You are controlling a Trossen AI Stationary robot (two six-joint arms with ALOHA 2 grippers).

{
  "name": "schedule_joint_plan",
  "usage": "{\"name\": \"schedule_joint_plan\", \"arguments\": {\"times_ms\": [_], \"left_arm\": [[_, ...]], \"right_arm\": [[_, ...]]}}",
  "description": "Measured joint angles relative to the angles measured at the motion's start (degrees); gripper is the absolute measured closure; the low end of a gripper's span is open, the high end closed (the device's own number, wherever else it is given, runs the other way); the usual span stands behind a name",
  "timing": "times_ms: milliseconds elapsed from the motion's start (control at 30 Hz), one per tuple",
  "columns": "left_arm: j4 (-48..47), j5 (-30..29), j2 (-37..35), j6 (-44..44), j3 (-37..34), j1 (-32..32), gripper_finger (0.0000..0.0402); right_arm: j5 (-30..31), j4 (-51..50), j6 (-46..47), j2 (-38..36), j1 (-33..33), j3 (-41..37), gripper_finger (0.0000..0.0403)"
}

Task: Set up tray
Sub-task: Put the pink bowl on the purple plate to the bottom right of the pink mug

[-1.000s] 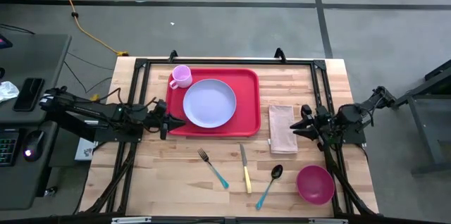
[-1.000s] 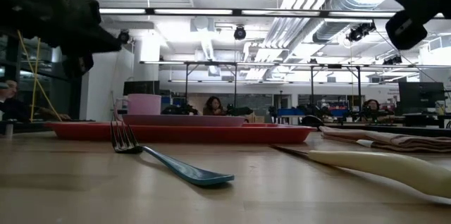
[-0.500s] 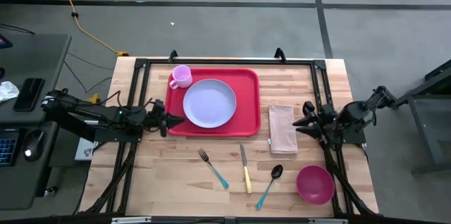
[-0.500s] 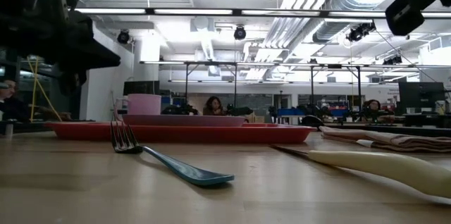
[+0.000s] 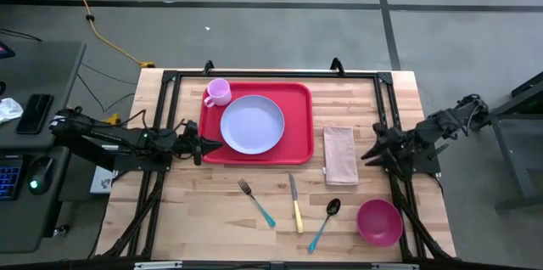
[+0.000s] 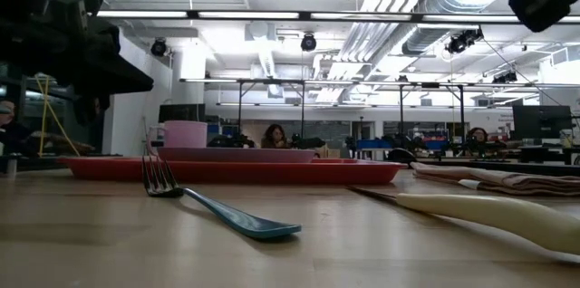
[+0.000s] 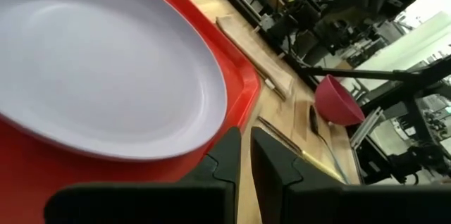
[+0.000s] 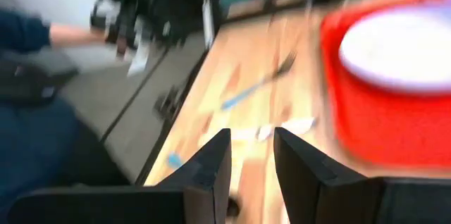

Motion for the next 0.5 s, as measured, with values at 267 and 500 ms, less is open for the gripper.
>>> {"name": "schedule_joint_plan", "arguments": {"times_ms": [267, 500], "left_arm": [[-0.7, 0.0, 0.0, 0.0, -0.1, 0.0, 0.0337], [-2.7, 1.4, 0.0, -0.2, -0.1, 0.0, 0.0337]], "right_arm": [[-13.8, -8.9, 5.0, 9.2, 0.0, 5.1, 0.0316], [-23.0, -10.3, 5.1, 16.4, 0.0, 6.0, 0.0316]]}}
